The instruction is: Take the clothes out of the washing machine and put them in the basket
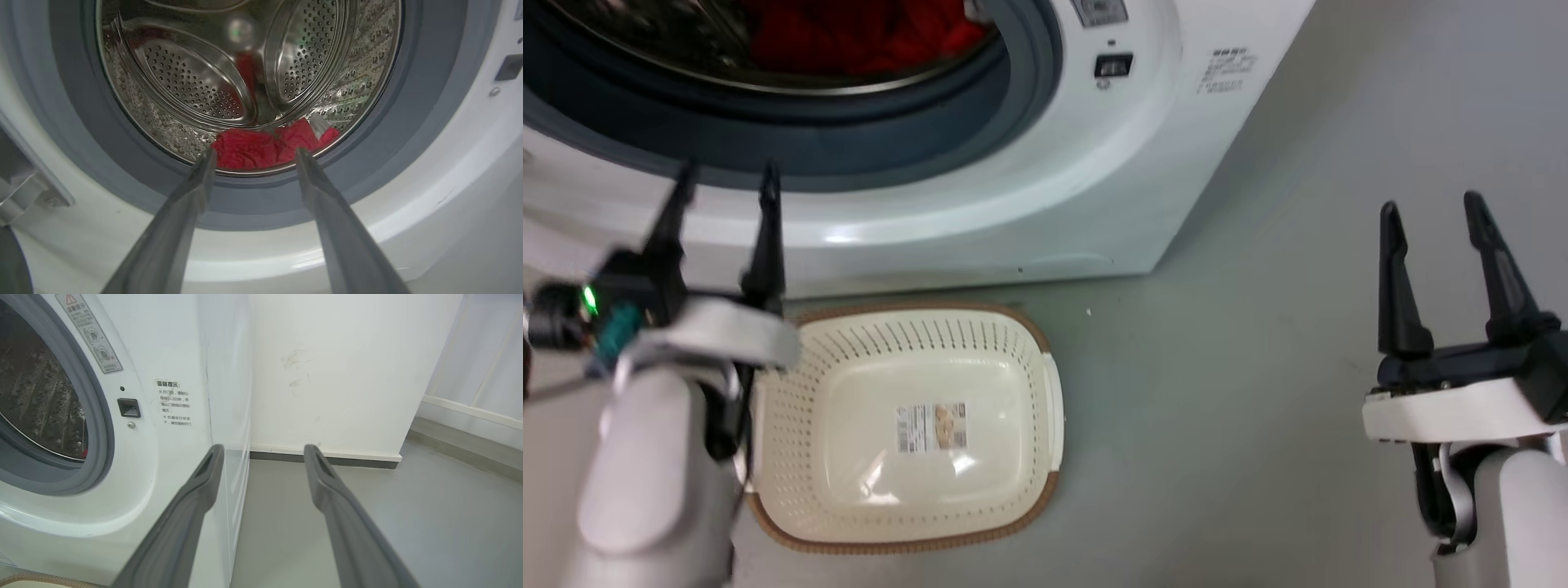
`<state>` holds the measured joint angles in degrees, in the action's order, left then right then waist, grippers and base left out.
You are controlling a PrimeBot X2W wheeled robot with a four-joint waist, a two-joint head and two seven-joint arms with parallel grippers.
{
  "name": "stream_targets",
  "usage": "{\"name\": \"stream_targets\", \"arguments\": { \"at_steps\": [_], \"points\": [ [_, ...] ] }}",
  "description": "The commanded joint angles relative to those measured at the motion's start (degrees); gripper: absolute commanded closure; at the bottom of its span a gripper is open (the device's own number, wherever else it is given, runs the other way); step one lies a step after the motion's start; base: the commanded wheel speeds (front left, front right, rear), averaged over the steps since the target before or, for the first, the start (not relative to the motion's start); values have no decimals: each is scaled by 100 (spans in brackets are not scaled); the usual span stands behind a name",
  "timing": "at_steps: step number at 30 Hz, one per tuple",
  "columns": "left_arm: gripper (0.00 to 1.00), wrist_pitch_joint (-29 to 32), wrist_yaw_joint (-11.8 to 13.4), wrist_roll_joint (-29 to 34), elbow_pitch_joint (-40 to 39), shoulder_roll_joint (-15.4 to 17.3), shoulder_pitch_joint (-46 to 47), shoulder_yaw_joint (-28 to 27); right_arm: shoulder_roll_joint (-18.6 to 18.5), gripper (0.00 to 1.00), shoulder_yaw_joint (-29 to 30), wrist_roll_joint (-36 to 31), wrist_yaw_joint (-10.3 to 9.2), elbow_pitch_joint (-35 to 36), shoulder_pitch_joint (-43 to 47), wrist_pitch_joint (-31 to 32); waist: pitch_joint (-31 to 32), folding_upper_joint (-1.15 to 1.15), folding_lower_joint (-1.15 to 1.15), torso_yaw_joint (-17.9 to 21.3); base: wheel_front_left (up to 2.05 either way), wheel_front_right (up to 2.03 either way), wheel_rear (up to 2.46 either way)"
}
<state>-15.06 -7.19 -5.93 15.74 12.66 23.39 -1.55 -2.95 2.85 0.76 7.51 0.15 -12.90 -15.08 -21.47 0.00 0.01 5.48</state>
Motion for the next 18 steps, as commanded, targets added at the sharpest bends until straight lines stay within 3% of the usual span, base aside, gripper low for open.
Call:
{"name": "stream_targets", "arguments": {
  "at_steps": [1, 6, 18],
  "points": [
    [0, -17, -20, -75, 192, 192, 485, 103, 14, 0, 2, 40, -4, 86, -164, -14, -731, 0, -1, 214, 0, 0, 0],
    [0, 194, -25, -570, 991, 943, 2054, 819, 15, 0, -58, 141, -4, 267, -406, -13, -1372, 0, -1, 378, 0, 0, 0],
    [0, 1883, -22, -1575, 2137, 2060, 5177, 2301, 15, 0, -417, 501, -5, 485, -612, -14, -2447, 0, -1, 906, 0, 0, 0]
  ]
}}
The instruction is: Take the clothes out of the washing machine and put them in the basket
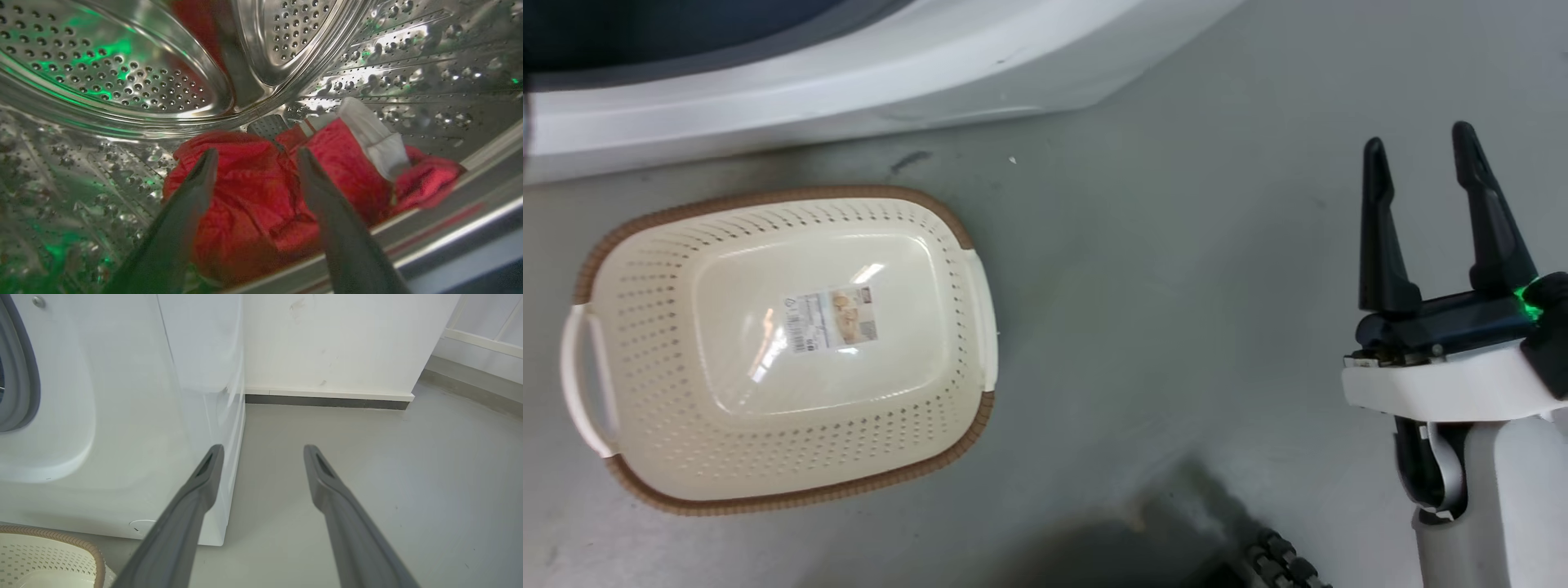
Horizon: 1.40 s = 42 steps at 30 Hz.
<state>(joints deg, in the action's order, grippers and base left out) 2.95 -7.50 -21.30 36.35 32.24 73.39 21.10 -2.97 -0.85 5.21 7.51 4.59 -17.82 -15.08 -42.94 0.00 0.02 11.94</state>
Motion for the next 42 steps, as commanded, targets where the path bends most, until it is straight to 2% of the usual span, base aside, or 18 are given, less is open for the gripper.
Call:
{"name": "stream_targets", "arguments": {
  "at_steps": [1, 8, 15, 21, 30, 33, 34, 35, 38, 42],
  "points": [
    [0, 221, 8, -46, 177, 215, 417, 158, 18, 0, -113, 89, -5, 59, -138, -14, -374, 0, -2, 329, 0, 0, 0],
    [0, 1284, 8, -304, 813, 737, 1778, 783, 18, 0, -490, 346, -5, 261, -98, -14, -822, 0, -2, 770, 0, 0, 0],
    [0, 2281, 8, -264, 1200, 1234, 2788, 1326, 19, 0, -824, 582, -5, 426, 18, -14, -1223, 0, -2, 1172, 0, 0, 0],
    [0, 2927, 8, -367, 1465, 1300, 3119, 1669, 18, 0, -912, 639, -5, 490, 143, -14, -1356, 0, -2, 1242, 0, 0, 0],
    [0, 3267, 7, -376, 1813, 1355, 3280, 2099, 17, 0, -915, 715, -5, 600, 327, -14, -1418, 0, -2, 1275, 0, 0, 0],
    [0, 3499, -1, -548, 1915, 1343, 3288, 2313, 17, 0, -913, 723, -5, 642, 380, -14, -1442, 0, -2, 1267, 0, 0, 0],
    [47, 3562, -6, -608, 1936, 1332, 3287, 2345, 17, 0, -913, 727, -5, 652, 372, -14, -1448, 0, -2, 1264, 0, 0, 0],
    [100, 3608, -7, -681, 1929, 1317, 3282, 2386, 17, 0, -909, 736, -5, 664, 368, -14, -1454, 0, -2, 1259, 0, 0, 0],
    [100, 3593, -16, -830, 1842, 1347, 3322, 2510, 17, 0, -897, 745, -5, 691, 366, -14, -1488, 0, -2, 1239, 0, 0, 0],
    [100, 3275, -5, -912, 1850, 1404, 3503, 2586, 17, 0, -913, 739, -5, 706, 316, -14, -1522, 0, -2, 1235, 0, 0, 0]
  ]
}}
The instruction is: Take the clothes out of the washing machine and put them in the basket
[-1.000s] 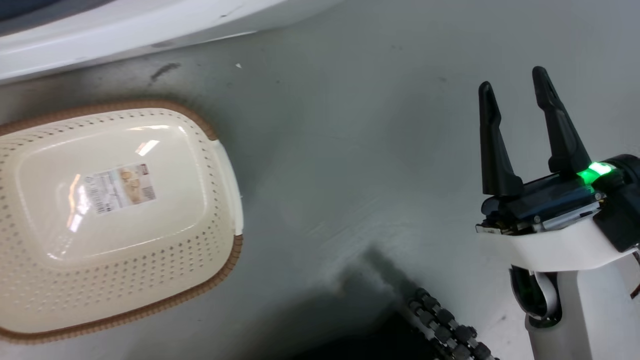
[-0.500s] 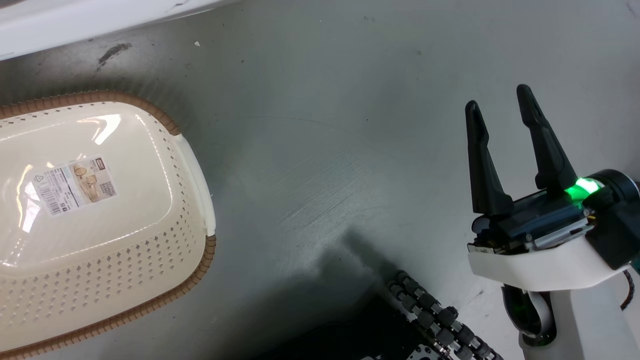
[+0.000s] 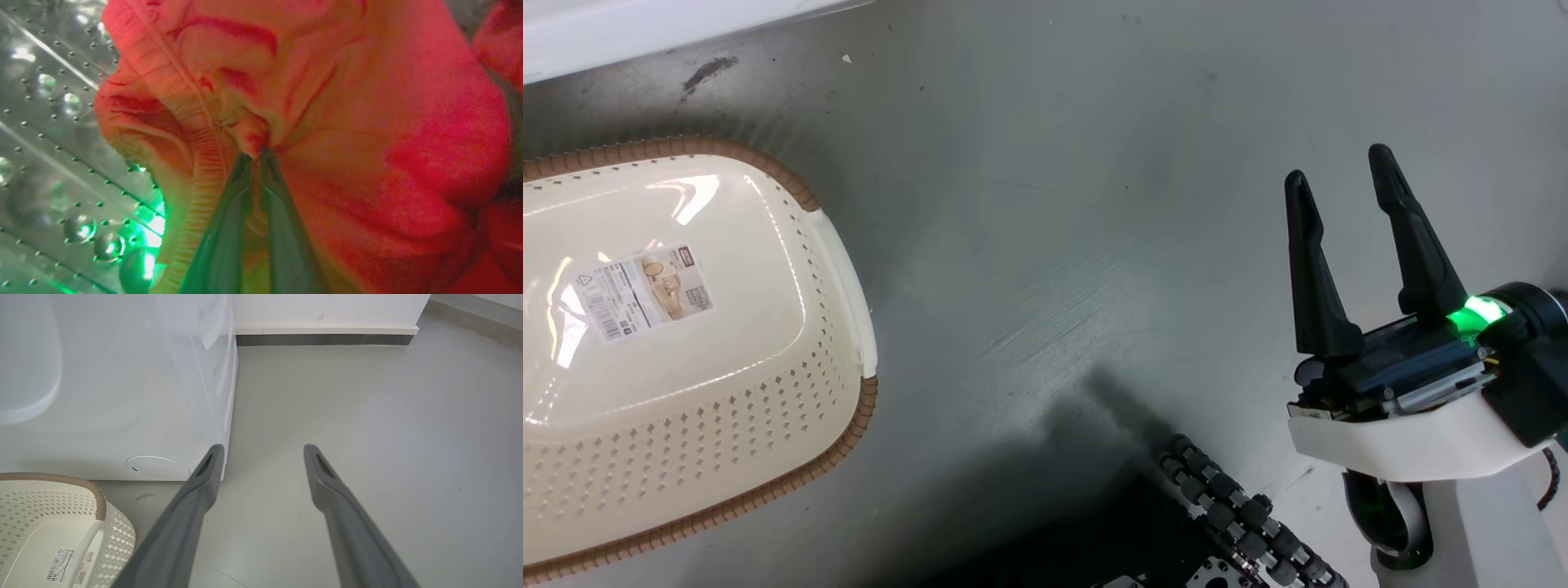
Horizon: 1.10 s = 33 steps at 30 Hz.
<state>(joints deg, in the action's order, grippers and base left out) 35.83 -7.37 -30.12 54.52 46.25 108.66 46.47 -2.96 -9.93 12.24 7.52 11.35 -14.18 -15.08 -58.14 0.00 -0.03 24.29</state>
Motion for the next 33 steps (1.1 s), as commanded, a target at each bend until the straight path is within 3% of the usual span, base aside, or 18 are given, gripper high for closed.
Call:
{"name": "stream_targets", "arguments": {
  "at_steps": [1, 15, 33],
  "points": [
    [100, -112, -14, -29, 45, 10, 22, 62, 15, 0, -7, 28, -6, 19, -72, -14, -5, 0, 3, 0, 0, 0, 0],
    [100, -1879, 54, 156, 505, -41, 391, 99, 15, 0, 37, -69, -6, -95, -499, -14, 195, 0, 3, 44, 0, 0, 0],
    [100, -4340, 106, -611, 1351, -1135, -1587, -215, 12, 0, 608, -682, -6, -459, -392, -14, 1675, 0, 3, -795, 0, 0, 0]
  ]
}}
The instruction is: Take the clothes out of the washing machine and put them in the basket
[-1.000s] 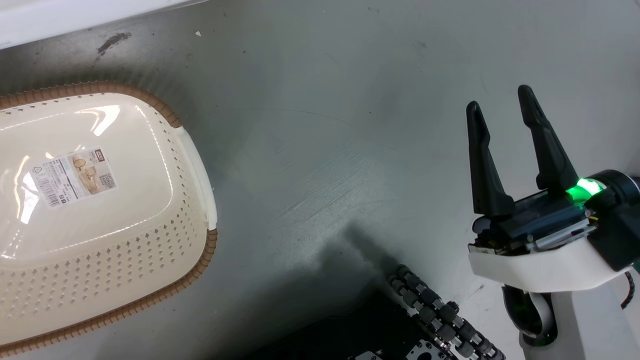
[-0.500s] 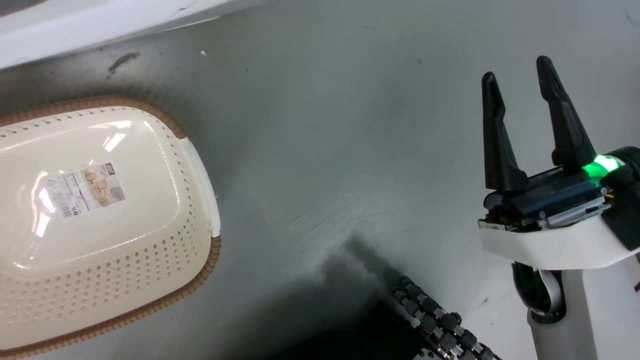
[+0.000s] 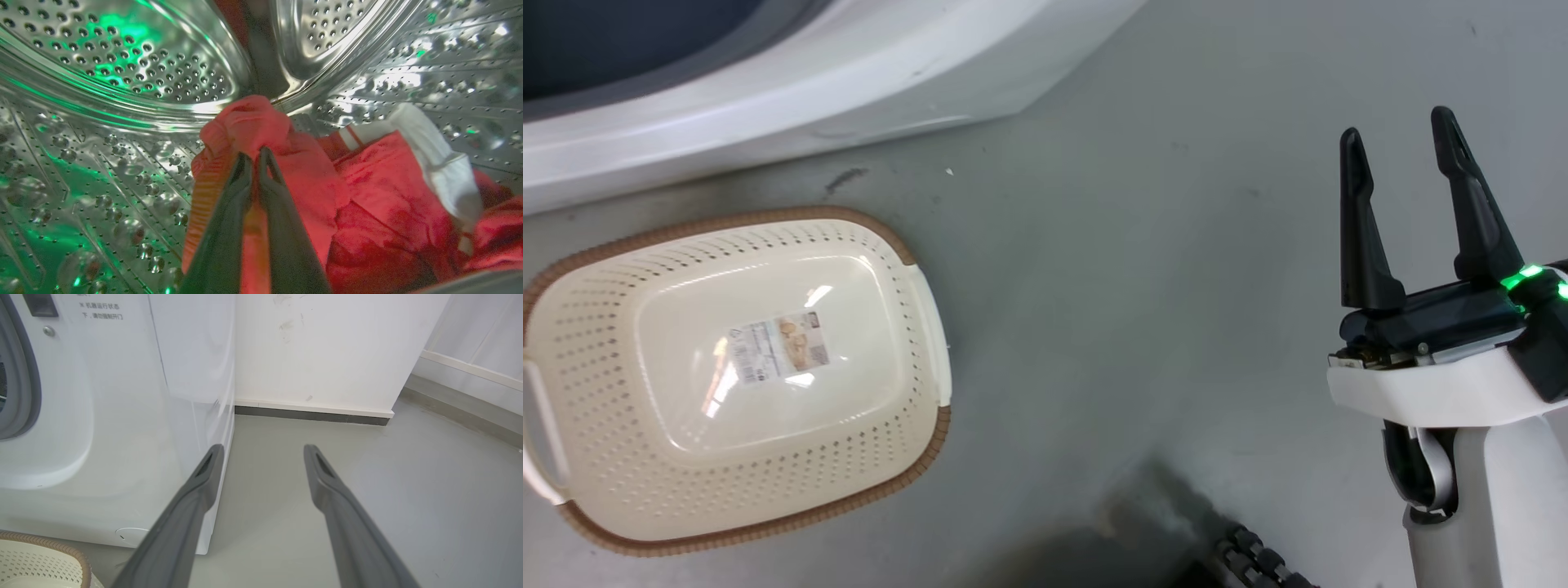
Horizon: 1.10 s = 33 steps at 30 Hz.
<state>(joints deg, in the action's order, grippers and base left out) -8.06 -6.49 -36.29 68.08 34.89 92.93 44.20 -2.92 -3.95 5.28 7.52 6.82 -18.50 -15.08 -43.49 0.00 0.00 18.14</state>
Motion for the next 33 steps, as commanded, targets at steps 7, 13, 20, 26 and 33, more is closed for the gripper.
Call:
{"name": "stream_targets", "arguments": {
  "at_steps": [7, 13, 20, 26, 33],
  "points": [
    [100, -642, 88, -200, 42, -417, -991, -112, 8, 0, 69, -239, -6, -188, 241, -14, 908, 0, 0, -485, 0, 0, 0],
    [100, -723, 453, -110, -949, -555, -1889, -502, 7, 0, 98, -331, -6, -326, 414, -14, 1490, 0, 0, -717, 0, 0, 0],
    [100, -720, 923, 413, -2728, -673, -3430, -1314, 7, 0, 92, -476, -6, -521, 639, -14, 2150, 0, 0, -963, 0, 0, 0],
    [100, -721, 1016, 933, -3888, -850, -4556, -1891, 8, 0, 100, -526, -6, -639, 828, -14, 2678, 0, 0, -1122, 0, 0, 0],
    [100, -716, 980, 1375, -4999, -1037, -5565, -2335, 7, 0, 203, -560, -6, -710, 995, -14, 3148, 0, 0, -1309, 0, 0, 0]
  ]
}}
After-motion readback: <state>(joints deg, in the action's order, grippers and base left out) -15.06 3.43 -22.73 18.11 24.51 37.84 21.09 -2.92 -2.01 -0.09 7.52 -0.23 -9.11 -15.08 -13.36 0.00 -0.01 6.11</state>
